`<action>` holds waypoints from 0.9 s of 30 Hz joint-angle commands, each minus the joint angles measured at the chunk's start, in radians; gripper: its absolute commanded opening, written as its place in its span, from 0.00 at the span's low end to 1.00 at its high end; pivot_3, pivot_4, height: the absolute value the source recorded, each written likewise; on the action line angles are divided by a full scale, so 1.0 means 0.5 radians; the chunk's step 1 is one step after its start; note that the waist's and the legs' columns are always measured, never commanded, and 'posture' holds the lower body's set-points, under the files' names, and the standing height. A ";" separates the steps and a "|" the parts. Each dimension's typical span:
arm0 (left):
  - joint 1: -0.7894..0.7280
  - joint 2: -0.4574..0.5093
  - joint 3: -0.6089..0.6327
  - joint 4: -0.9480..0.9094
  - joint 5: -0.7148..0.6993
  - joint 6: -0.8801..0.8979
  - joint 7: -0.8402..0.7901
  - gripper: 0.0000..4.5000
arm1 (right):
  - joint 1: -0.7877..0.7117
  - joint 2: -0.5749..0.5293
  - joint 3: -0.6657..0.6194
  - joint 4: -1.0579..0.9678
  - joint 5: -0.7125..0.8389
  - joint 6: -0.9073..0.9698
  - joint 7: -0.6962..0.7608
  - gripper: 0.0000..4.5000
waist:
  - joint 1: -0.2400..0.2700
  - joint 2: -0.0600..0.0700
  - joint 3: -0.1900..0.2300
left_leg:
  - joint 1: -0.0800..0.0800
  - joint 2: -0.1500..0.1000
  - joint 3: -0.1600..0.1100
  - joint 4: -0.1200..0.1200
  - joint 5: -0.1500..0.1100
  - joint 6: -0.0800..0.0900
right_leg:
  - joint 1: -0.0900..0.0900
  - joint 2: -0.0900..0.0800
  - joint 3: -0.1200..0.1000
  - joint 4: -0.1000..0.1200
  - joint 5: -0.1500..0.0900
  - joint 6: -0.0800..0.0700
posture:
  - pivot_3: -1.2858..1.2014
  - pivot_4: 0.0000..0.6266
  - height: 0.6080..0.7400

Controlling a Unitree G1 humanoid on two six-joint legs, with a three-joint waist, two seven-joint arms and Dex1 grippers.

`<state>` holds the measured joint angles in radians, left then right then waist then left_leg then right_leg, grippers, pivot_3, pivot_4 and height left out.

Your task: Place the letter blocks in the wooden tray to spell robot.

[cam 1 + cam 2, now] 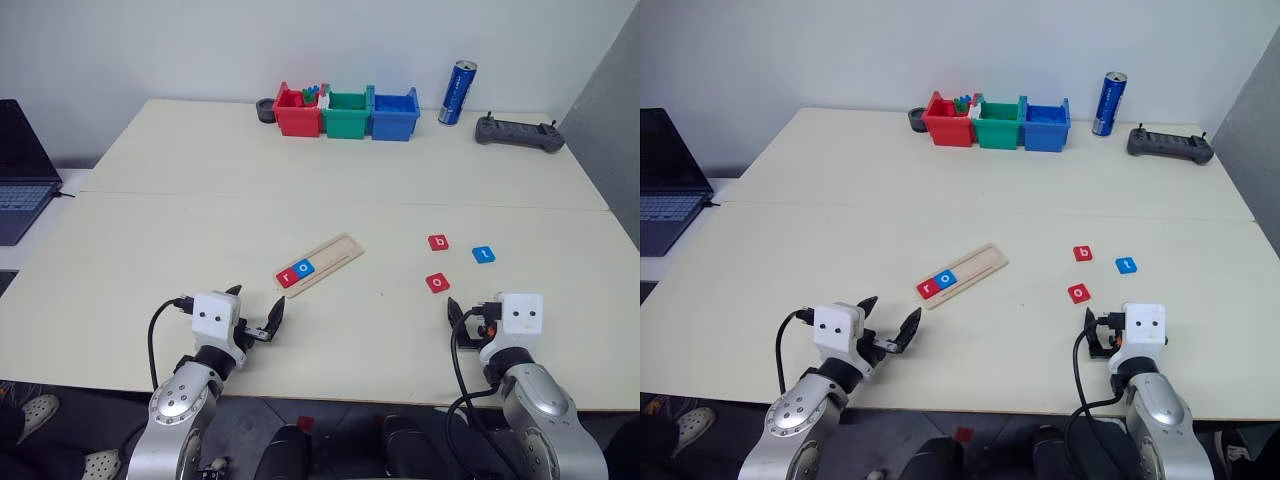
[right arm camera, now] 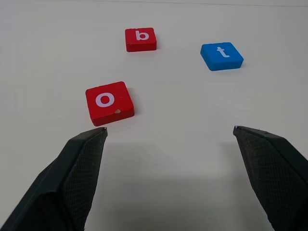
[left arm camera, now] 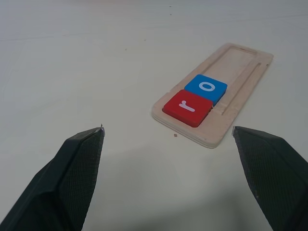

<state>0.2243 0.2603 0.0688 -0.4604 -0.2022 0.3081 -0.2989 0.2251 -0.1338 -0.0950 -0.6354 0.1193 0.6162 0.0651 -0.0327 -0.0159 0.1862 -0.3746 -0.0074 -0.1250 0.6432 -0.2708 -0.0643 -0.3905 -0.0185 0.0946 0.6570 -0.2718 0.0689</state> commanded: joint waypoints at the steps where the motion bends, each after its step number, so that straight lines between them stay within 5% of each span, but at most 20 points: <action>1: -0.003 -0.002 -0.001 -0.013 -0.014 -0.055 -0.021 1.00 | -0.018 -0.011 -0.007 -0.087 0.003 -0.050 0.008 0.99 | 0.000 0.000 0.000 | 0.000 0.000 0.000 0.000 0.000 0.000 | 0.000 0.000 0.000 0.000 0.000 0.000 | 0.52 0.24 1.00; 12: -0.058 0.026 0.032 0.042 -0.072 -0.070 -0.088 1.00 | -0.118 -0.180 -0.035 -0.059 0.000 -0.099 0.146 0.99 | 0.000 0.000 0.000 | 0.000 0.000 0.001 0.000 0.000 0.000 | 0.000 0.000 0.000 0.000 0.000 0.000 | 0.52 0.24 1.00; 20: -0.455 0.266 0.129 0.221 -0.320 0.080 -0.405 1.00 | -0.670 -0.737 -0.084 0.287 0.361 -0.099 0.899 0.99 | -0.003 0.000 0.000 | 0.001 0.000 0.000 0.001 0.000 0.000 | 0.002 0.001 -0.002 0.000 0.001 0.001 | 0.52 0.24 1.00; 27: -0.705 0.471 -0.041 0.546 -0.293 -0.033 -0.836 1.00 | -0.882 -1.111 0.007 0.411 0.778 0.050 1.616 0.99 | 0.000 0.000 0.001 | -0.001 -0.002 -0.001 0.000 -0.001 0.001 | 0.001 0.000 -0.003 -0.001 0.007 -0.009 | 0.52 0.24 1.00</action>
<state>-0.1076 0.4807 0.0700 -0.2119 -0.3518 0.3296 -0.6651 -0.1916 -0.6635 -0.0941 -0.4239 0.4590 0.6341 0.7956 -0.0329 -0.0160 0.1867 -0.3752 -0.0082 -0.1261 0.6431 -0.2711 -0.0636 -0.3898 -0.0185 0.0924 0.6563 -0.2683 0.0645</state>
